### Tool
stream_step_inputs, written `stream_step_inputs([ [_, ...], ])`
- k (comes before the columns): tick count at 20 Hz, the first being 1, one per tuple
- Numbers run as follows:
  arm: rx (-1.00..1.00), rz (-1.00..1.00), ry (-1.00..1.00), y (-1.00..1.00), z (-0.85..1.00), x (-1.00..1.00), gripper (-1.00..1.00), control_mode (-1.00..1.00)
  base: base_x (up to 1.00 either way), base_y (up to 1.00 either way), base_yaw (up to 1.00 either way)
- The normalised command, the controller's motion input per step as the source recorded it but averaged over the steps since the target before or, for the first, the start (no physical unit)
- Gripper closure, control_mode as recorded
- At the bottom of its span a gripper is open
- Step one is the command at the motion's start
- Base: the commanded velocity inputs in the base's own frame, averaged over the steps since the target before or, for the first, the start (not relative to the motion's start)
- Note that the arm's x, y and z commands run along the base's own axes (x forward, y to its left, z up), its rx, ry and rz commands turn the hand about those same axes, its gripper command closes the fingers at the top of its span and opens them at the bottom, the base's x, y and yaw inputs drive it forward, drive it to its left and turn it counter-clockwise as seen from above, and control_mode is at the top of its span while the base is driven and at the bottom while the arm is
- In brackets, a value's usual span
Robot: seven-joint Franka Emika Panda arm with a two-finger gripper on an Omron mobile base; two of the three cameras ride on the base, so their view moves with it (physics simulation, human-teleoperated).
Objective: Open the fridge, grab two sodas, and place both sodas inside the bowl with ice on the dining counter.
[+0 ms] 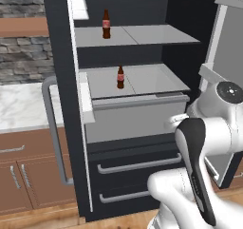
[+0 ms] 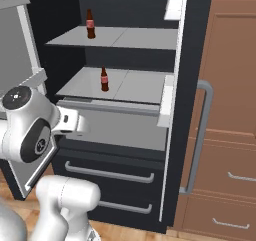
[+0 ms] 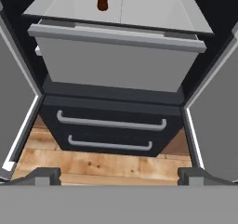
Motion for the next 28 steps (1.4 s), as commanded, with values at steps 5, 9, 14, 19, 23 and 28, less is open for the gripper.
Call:
stream_step_inputs([
  [5, 0.00, 0.00, -0.01, 0.02, -0.01, -0.37, -1.00, -1.00, 0.00, 0.00, 0.00],
  [9, 0.00, 0.00, 0.00, 0.05, -0.02, -0.12, -1.00, -1.00, 0.00, 0.00, 0.00],
  [14, 0.00, 0.00, 0.00, 0.00, -0.02, 0.03, -1.00, -1.00, 0.00, 0.00, 0.00],
  [19, 0.00, 0.00, 0.00, 0.00, 0.00, 0.00, -1.00, 1.00, 0.48, 0.02, 0.00],
  [23, 0.00, 0.00, 0.00, 0.00, 0.00, 0.00, -1.00, 1.00, 0.63, 0.00, 0.00],
  [28, 0.00, 0.00, 0.00, 0.00, 0.00, 0.00, -1.00, 1.00, 0.67, 0.02, 0.00],
])
